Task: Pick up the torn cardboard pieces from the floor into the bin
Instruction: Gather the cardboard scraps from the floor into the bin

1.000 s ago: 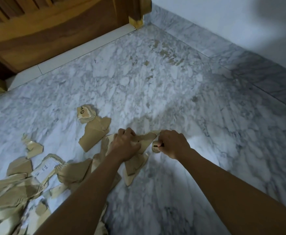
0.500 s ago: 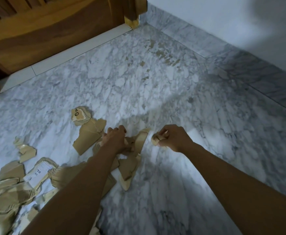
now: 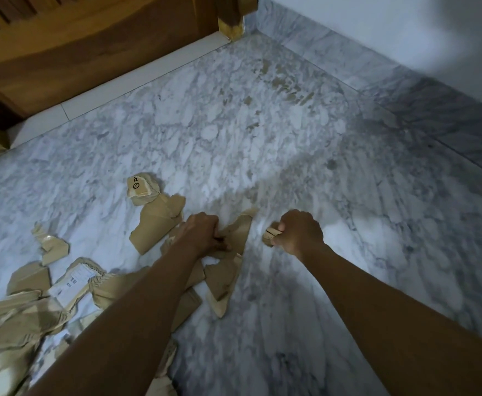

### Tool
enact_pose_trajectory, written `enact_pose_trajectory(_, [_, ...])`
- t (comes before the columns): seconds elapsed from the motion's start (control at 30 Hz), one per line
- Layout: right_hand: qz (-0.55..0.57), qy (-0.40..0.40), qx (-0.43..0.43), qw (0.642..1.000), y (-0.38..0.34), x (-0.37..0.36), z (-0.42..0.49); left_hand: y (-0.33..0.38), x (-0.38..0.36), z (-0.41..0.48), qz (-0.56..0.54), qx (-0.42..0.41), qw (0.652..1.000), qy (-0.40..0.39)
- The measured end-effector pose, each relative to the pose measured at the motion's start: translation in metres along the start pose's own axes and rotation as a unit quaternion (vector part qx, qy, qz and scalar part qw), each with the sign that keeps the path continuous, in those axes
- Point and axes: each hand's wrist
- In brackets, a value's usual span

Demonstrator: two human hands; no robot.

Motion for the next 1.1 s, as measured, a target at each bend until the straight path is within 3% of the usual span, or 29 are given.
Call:
enact_pose_trajectory(0.13, [0.035,-0.007,-0.004,0.999,0.001,0.005,-0.002,-0.005,-0.004,-0.002,-0.042,0.01,0.999,0.014])
enact_pose_trajectory(0.23, [0.077,-0.017,-0.015,0.997,0.0,0.006,-0.006,-0.002,-0.003,-0.003,0.01,0.038,0.998,0.047])
enact_pose_trajectory(0.3, [0.061,-0.035,-0.012,0.997,0.002,0.004,-0.009,0.0,-0.004,-0.003,0.05,0.056,0.997,0.028])
enact_pose_trajectory(0.43, [0.044,-0.057,0.008,0.997,0.006,0.003,-0.015,-0.001,-0.006,-0.002,0.02,0.091,0.996,-0.01])
enact_pose_trajectory(0.63, [0.047,-0.059,0.034,0.997,0.008,0.004,-0.024,0.005,0.003,-0.004,0.017,0.063,0.996,-0.06])
enact_pose_trajectory(0.83, [0.058,-0.081,0.017,0.995,0.018,0.004,-0.024,0.002,0.007,-0.006,-0.054,0.036,0.997,0.04])
enact_pose_trajectory(0.93, [0.065,-0.091,0.001,0.994,0.022,0.006,-0.02,0.002,0.014,-0.004,-0.124,0.054,0.991,0.021])
enact_pose_trajectory(1.1, [0.051,-0.113,-0.018,0.992,0.017,0.007,-0.014,0.006,0.0,-0.008,-0.042,0.066,0.997,0.008])
Point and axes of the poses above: each hand's wrist, its own z-axis towards the middle knuckle, its own x-axis out of the back of the hand, y = z × x, and after that the axes turned 9 degrees about y, right-handed
